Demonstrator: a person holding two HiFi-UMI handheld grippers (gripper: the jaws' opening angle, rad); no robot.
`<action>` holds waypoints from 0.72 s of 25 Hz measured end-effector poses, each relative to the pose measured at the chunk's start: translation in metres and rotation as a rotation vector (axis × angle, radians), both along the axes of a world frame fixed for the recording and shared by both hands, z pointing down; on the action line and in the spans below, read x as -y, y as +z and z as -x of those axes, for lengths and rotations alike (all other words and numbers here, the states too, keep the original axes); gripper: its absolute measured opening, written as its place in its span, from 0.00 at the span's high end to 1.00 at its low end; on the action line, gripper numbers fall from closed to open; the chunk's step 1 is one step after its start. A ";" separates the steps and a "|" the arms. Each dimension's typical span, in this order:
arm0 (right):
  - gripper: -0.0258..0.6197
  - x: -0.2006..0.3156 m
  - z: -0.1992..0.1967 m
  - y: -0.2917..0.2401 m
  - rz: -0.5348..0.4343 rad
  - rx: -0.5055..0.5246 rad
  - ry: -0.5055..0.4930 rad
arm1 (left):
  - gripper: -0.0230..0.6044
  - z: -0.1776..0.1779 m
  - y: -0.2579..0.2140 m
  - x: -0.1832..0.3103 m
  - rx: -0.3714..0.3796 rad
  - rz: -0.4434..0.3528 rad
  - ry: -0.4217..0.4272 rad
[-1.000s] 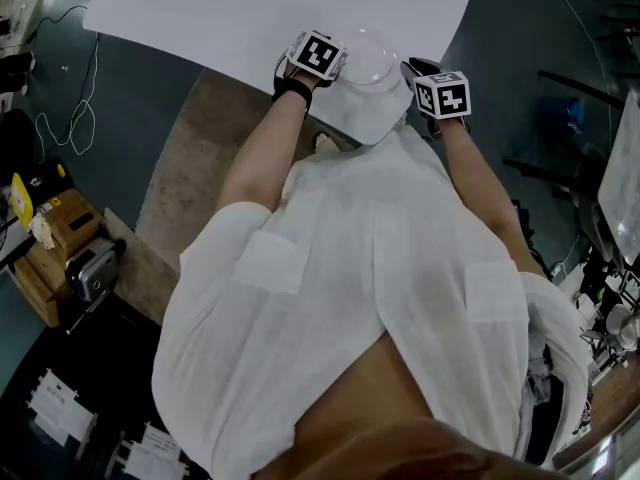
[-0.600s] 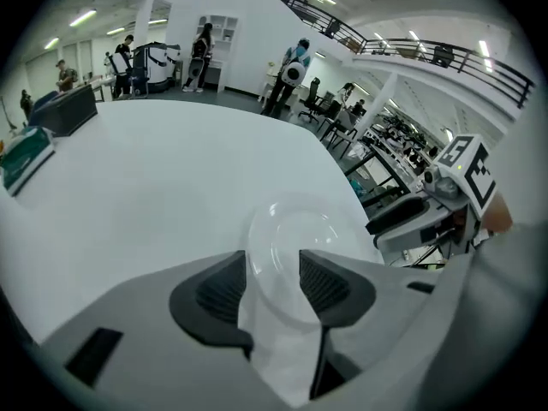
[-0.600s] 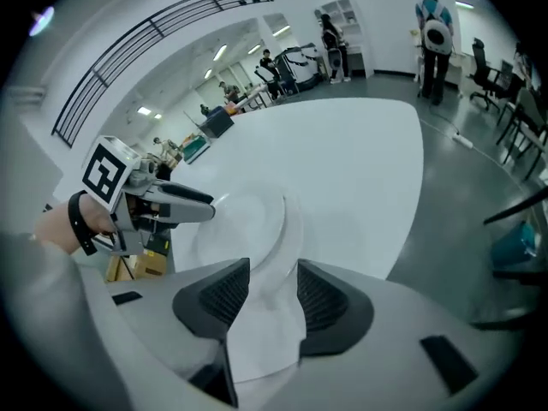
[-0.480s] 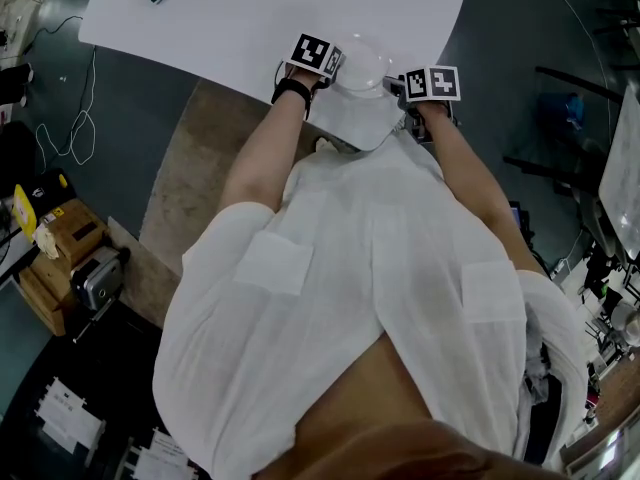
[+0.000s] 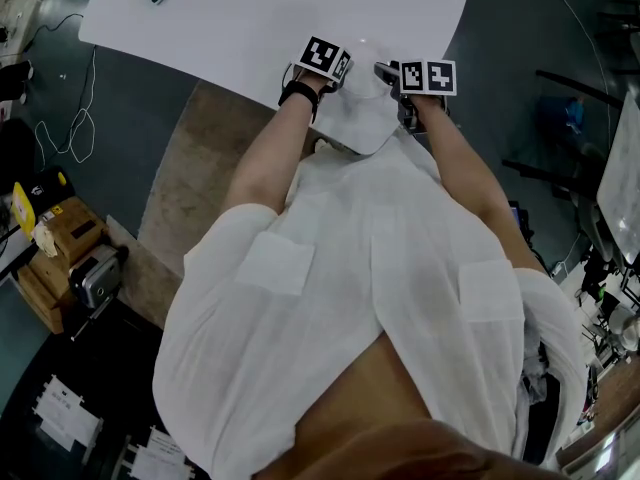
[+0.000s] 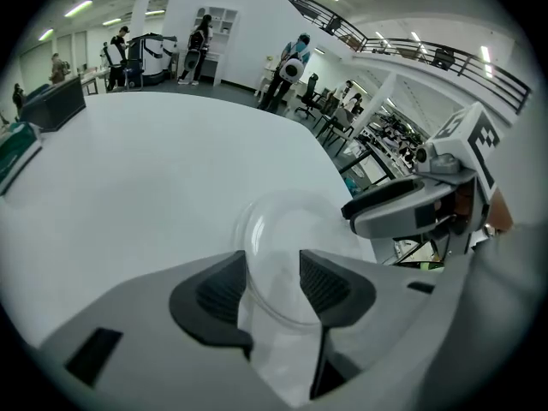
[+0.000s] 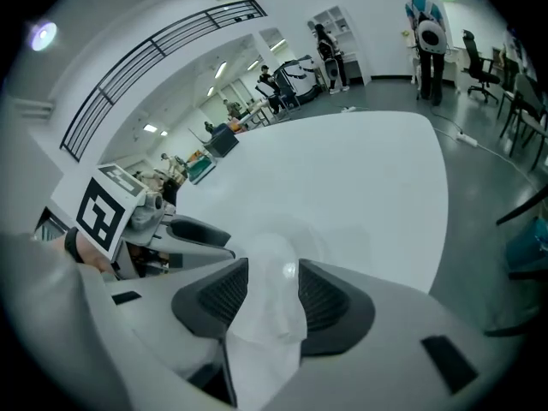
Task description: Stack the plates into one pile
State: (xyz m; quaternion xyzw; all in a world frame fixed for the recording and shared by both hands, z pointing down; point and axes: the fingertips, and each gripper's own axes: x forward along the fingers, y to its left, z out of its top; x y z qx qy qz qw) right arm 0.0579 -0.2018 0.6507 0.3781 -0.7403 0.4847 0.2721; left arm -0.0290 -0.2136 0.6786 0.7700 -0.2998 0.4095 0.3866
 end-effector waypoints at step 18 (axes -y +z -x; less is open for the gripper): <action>0.69 0.057 -0.049 -0.125 -0.573 -0.065 -0.153 | 0.65 0.073 -0.100 0.051 -0.227 -0.355 -0.370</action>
